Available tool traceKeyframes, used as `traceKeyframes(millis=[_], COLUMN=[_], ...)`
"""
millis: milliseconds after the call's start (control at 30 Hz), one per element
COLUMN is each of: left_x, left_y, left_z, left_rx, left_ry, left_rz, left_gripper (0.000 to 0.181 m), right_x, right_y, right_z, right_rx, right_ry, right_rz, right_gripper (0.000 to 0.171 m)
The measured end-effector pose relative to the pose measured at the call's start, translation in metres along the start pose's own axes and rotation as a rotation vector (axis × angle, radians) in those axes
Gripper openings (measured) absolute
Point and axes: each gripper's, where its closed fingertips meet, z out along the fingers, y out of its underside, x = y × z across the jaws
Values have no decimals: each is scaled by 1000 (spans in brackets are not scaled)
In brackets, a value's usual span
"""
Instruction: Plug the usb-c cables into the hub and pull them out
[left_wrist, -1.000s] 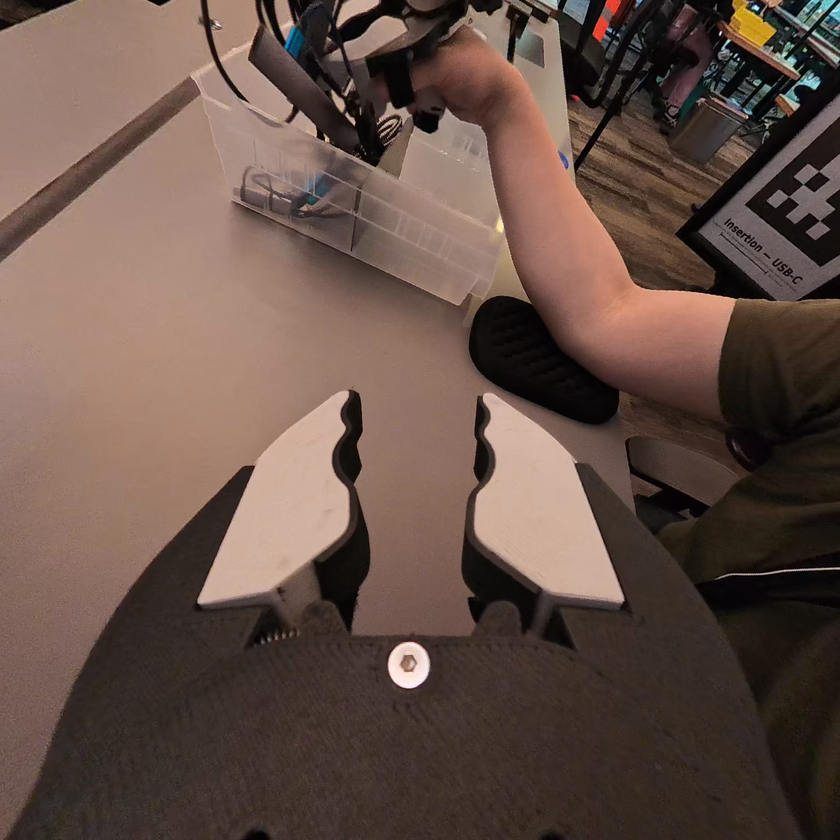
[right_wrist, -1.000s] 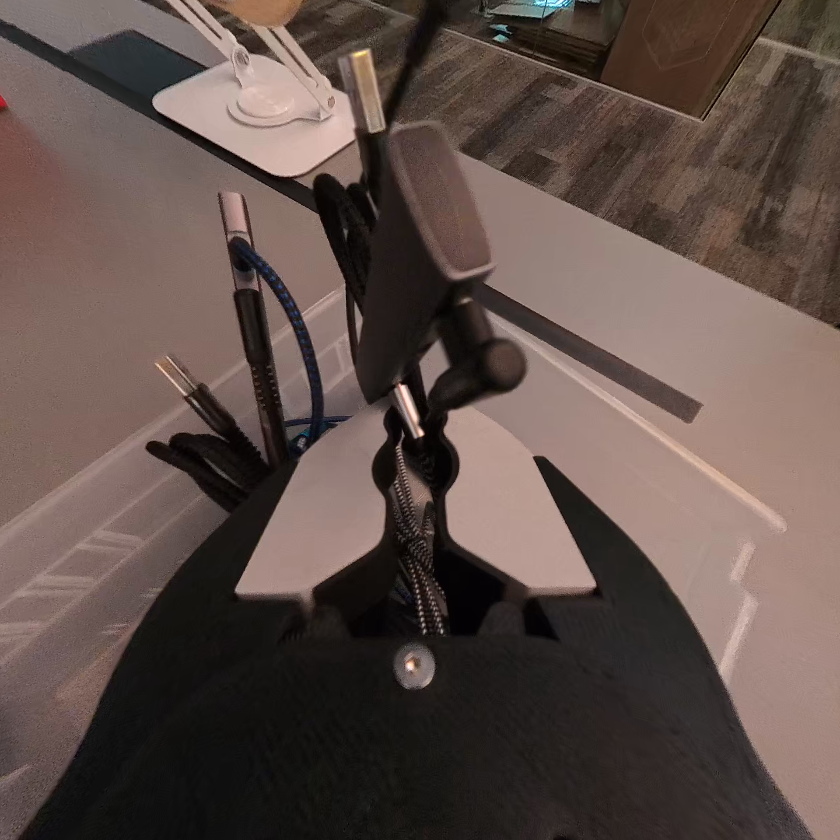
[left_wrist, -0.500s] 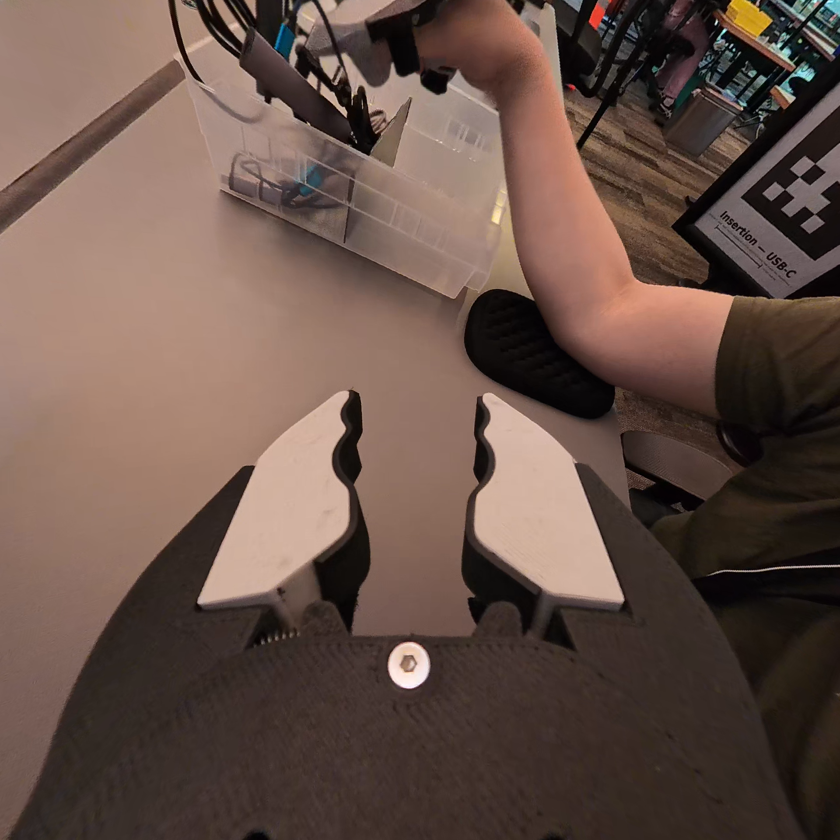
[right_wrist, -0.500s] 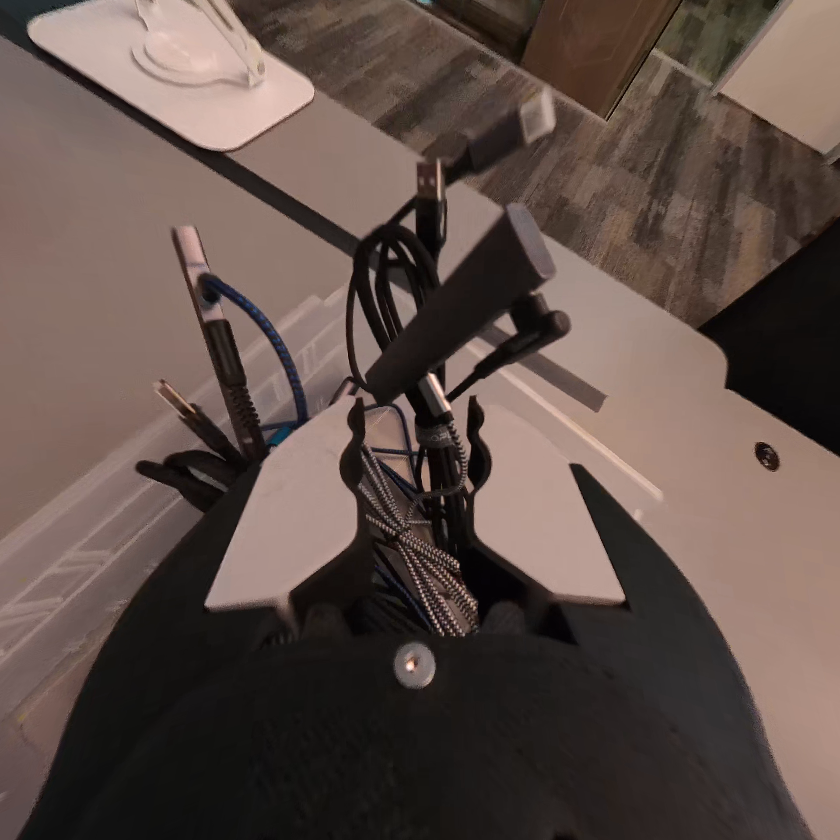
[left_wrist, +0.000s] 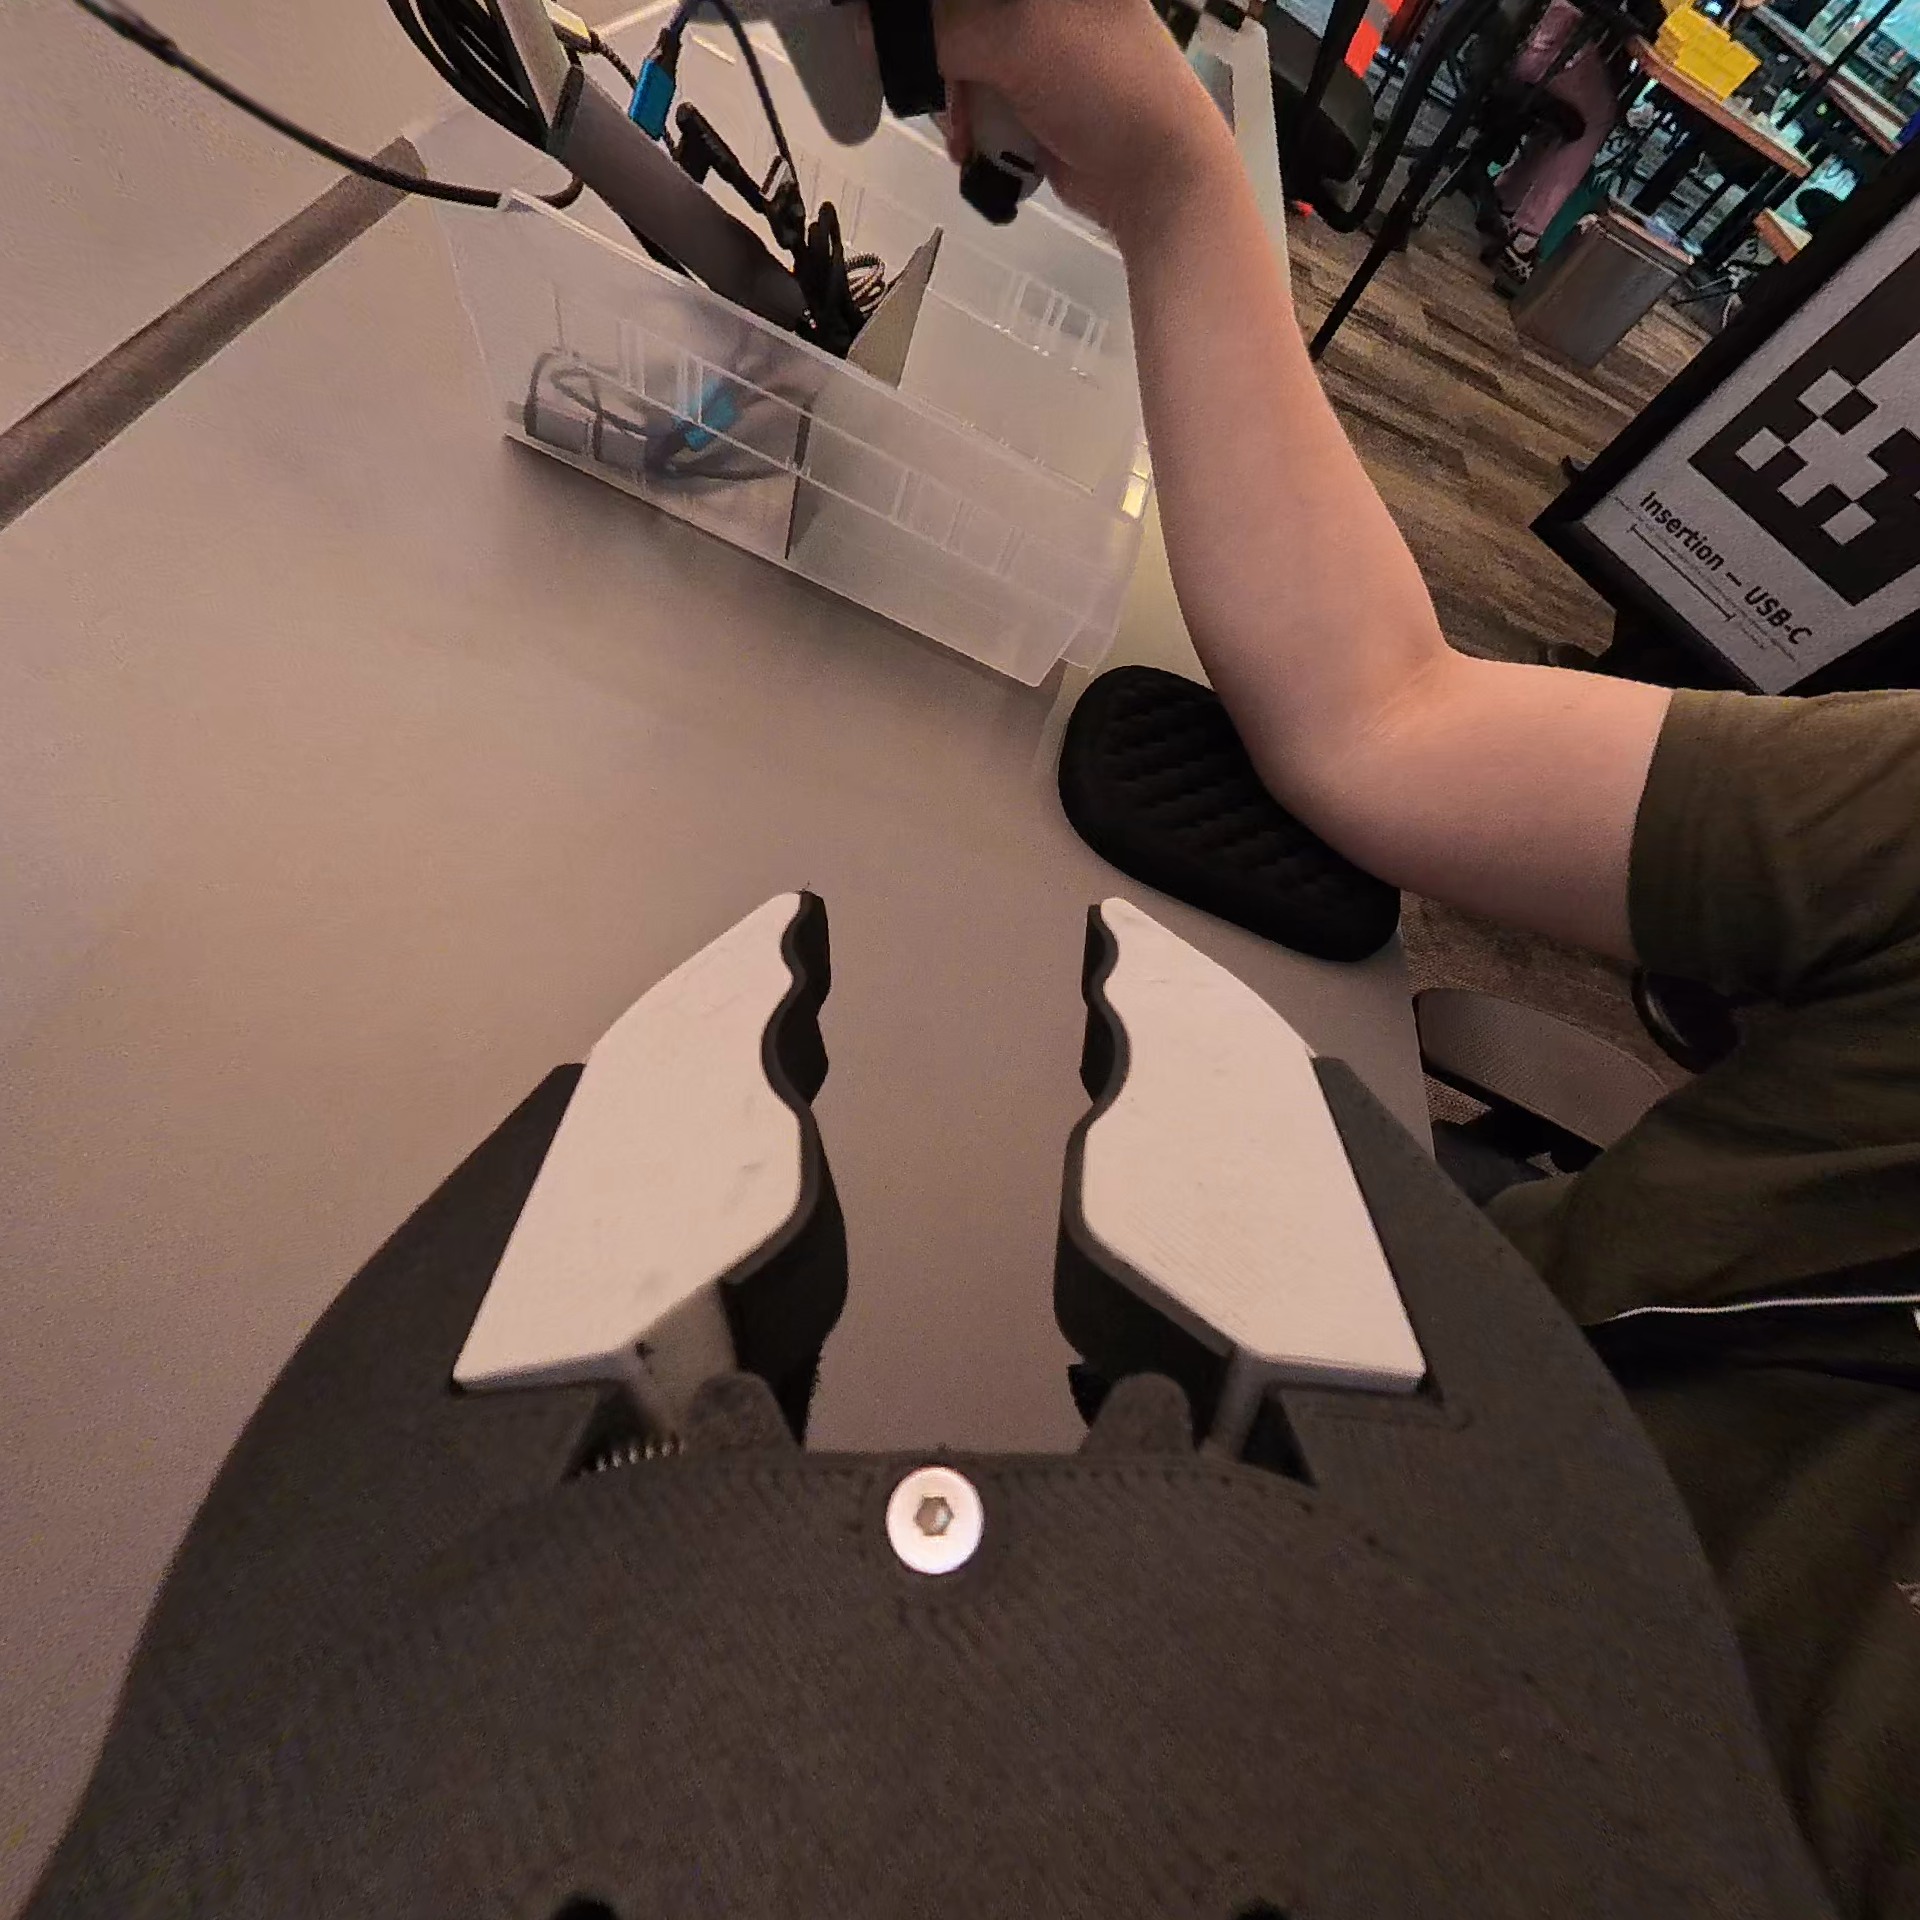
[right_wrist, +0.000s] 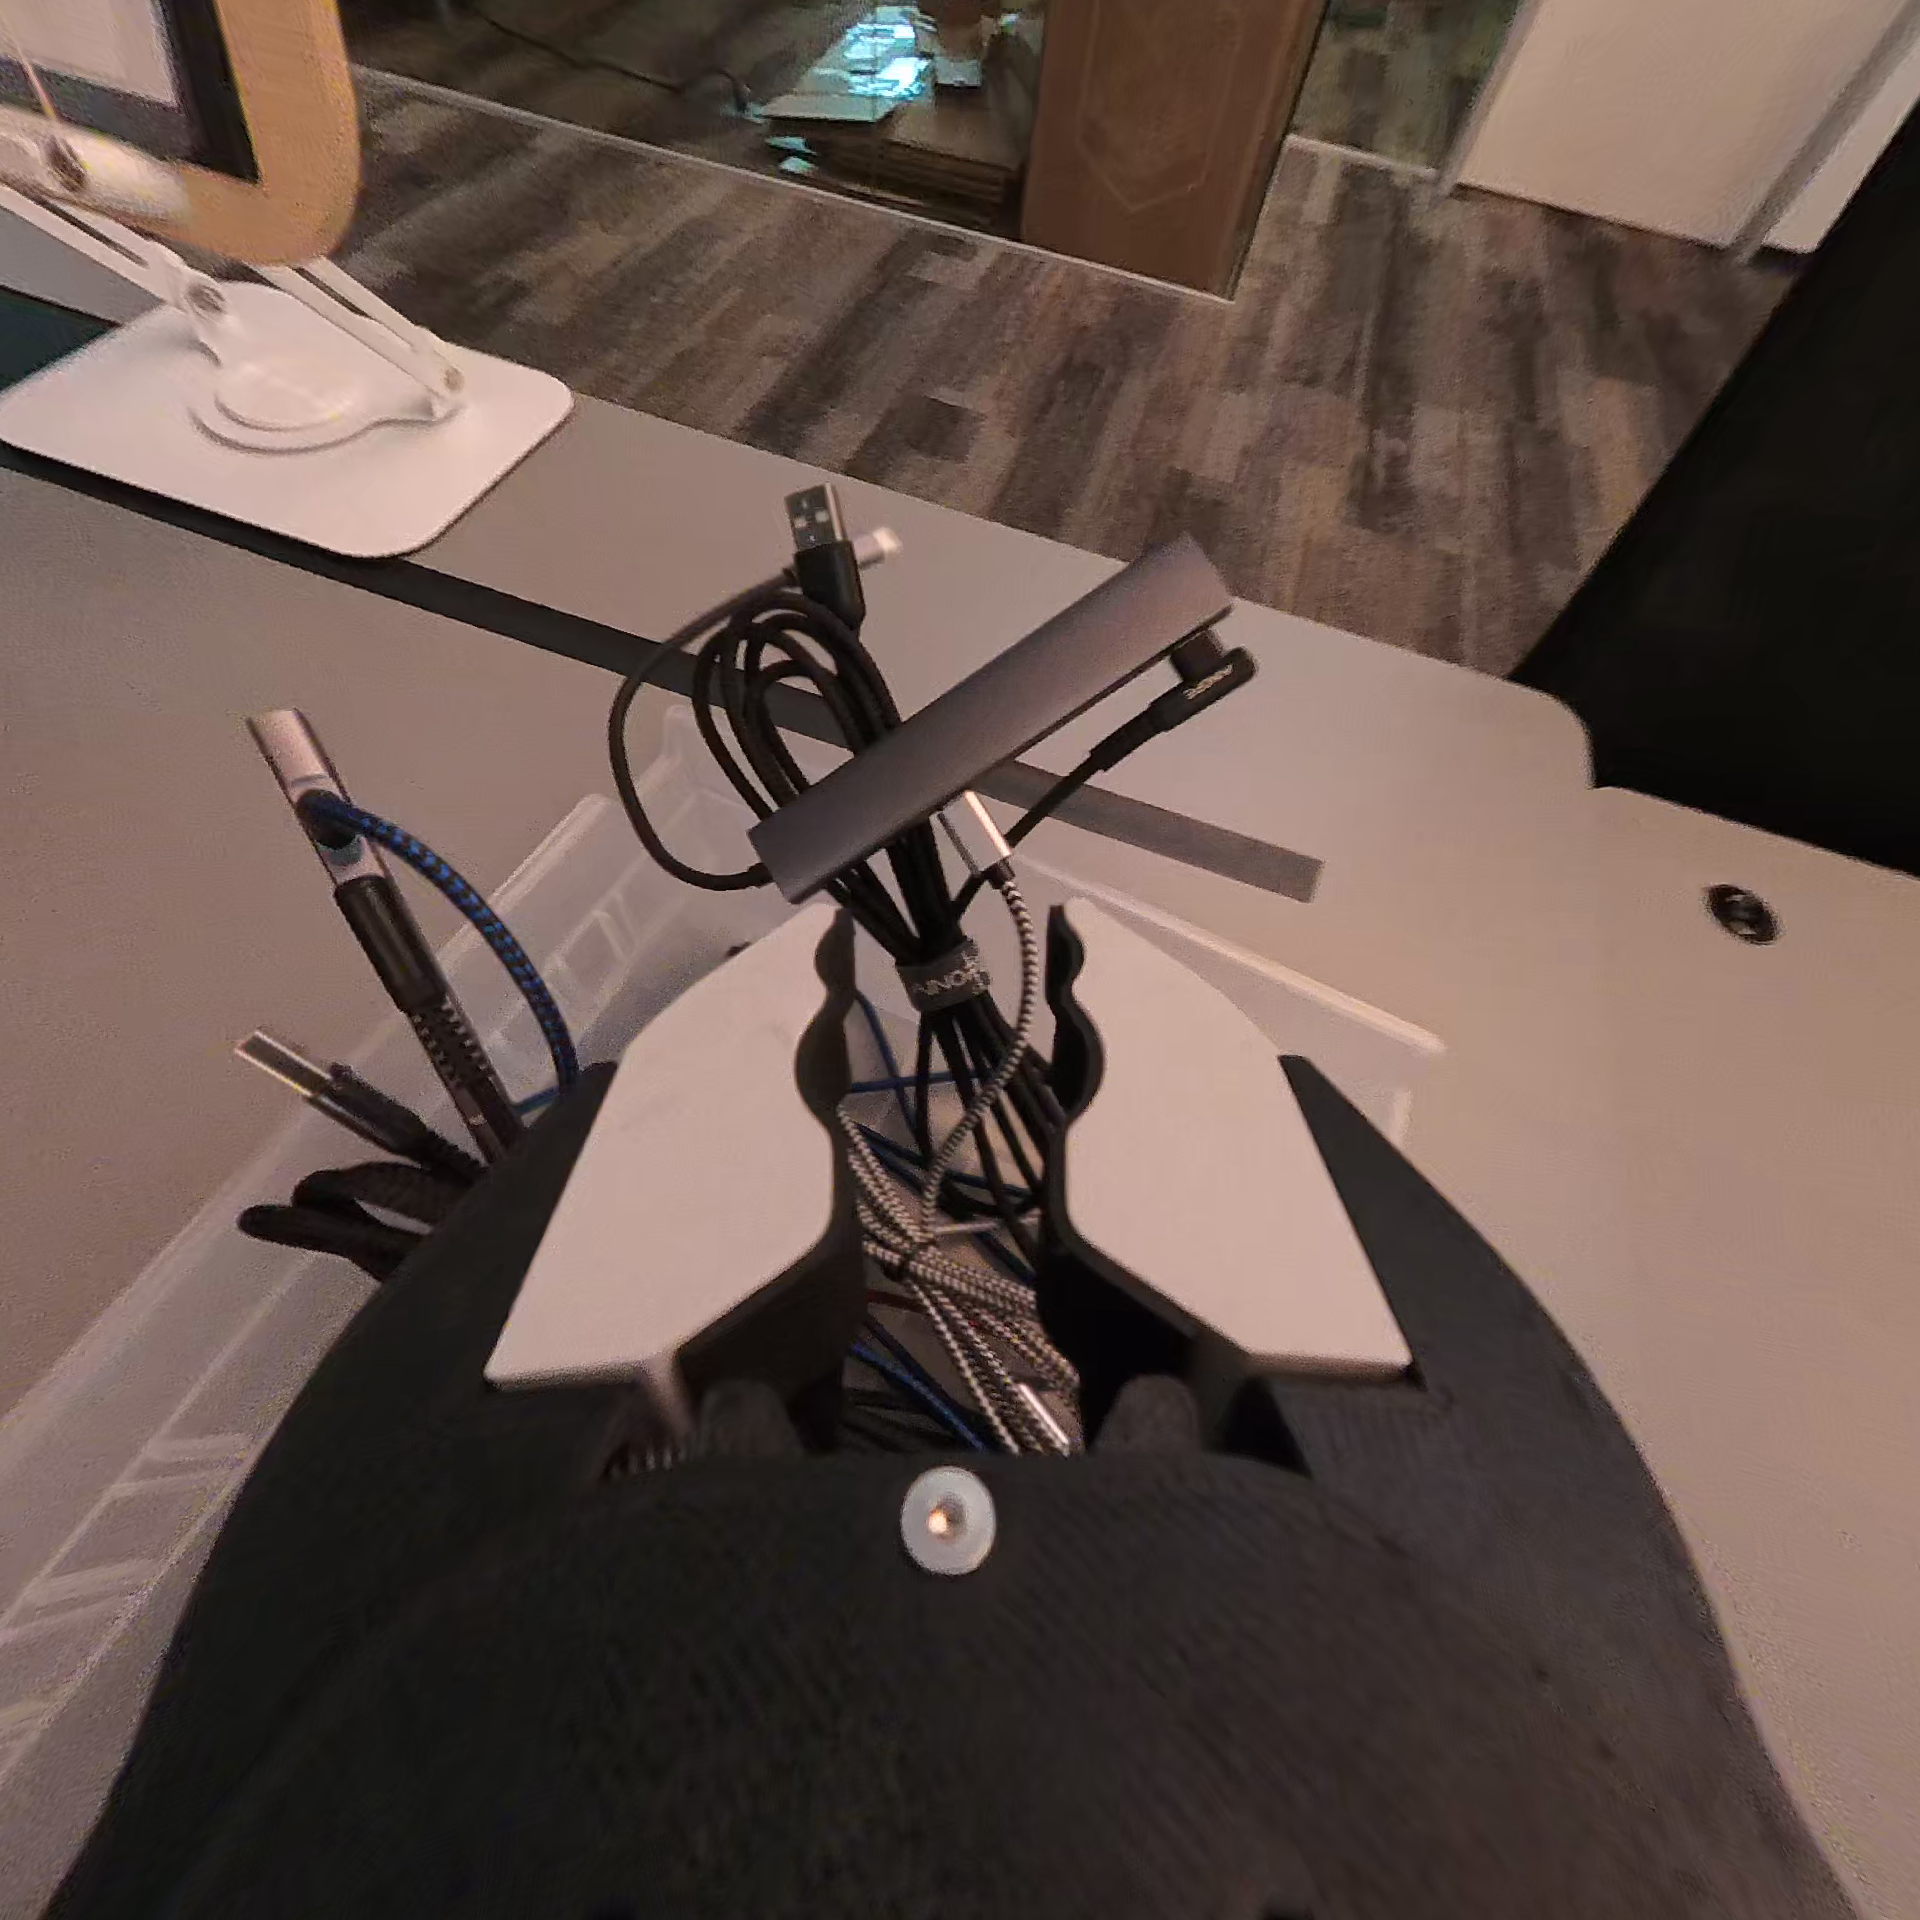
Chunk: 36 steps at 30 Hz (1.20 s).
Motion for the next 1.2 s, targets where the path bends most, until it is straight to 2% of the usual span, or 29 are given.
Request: traceKeyframes(millis=[267,367,467,533,667,867,933,1033,1200], left_x=[-4,-5,-5,-5,-5,-5,-5,-5,-5], left_y=[1,0,-1,-1,0,2,3,4,5], left_z=[-2,-3,-5,-5,-4,-1,0,0,1], left_rx=[-3,-3,3,3,-2,-16,-18,-24,-31], left_ry=[-12,-17,-17,-18,-16,-14,-13,-13,-11], left_rz=[-9,-14,-13,-12,-12,-10,-14,-13,-15], left_gripper=[45,45,44,44,44,44,44,44,44], right_x=[-1,-4,2,2,-5,-14,-6,-14,-21], right_y=[-3,-16,-25,-21,-6,-20,-14,-2,5], right_z=[16,16,23,32,45,57,58,68,64], right_rx=[7,113,200,184,17,96,72,15,-68], right_ry=[28,-49,-82,-28,65,75,131,100,75], right_rz=[38,222,477,422,194,173,144,66,-5], right_gripper=[42,42,32,33,35,45,46,49,48])
